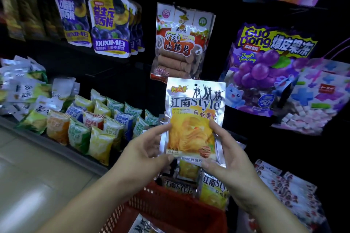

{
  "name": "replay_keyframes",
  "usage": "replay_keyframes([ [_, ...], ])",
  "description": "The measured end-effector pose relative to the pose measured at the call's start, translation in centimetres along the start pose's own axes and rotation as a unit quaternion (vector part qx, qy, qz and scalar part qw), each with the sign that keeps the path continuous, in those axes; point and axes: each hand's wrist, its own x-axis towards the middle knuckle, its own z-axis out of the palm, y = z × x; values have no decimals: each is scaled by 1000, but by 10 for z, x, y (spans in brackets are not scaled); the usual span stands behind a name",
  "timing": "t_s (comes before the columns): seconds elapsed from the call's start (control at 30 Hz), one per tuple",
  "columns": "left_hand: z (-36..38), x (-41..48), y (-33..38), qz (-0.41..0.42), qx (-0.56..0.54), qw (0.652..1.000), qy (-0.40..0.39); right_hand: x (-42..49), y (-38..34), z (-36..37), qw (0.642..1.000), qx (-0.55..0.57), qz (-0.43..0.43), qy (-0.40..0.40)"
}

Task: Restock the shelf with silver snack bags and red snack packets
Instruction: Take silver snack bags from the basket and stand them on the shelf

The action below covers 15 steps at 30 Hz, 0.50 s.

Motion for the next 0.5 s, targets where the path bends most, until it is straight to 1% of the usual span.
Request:
replay_keyframes([
  [0.03,-3,1,-1,4,-12,1000,2,-1,-1,-1,1000,-5,2,-17],
  [0.13,-6,0,-6,13,-12,999,-43,-2,-1,0,998,-44,35,-28],
  [0.2,-2,-1,-7,27,6,999,-18,-1,2,4,995,-85,56,-25],
  [0.27,3,-2,-10,47,18,998,32,0,8,9,989,-131,58,20],
  [0.33,8,-3,-13,53,22,997,59,1,13,12,981,-167,43,84],
  [0.37,10,-5,-15,59,25,996,67,1,12,13,979,-175,25,103],
  [0.4,13,-7,-16,78,47,993,75,0,10,16,982,-153,8,107],
  [0.43,15,-8,-17,108,86,987,82,-1,7,19,991,-86,4,98],
  [0.47,19,-10,-16,149,127,977,83,-2,2,23,997,3,17,79],
  [0.5,24,-13,-15,189,161,966,75,-1,-2,27,993,92,46,60],
])
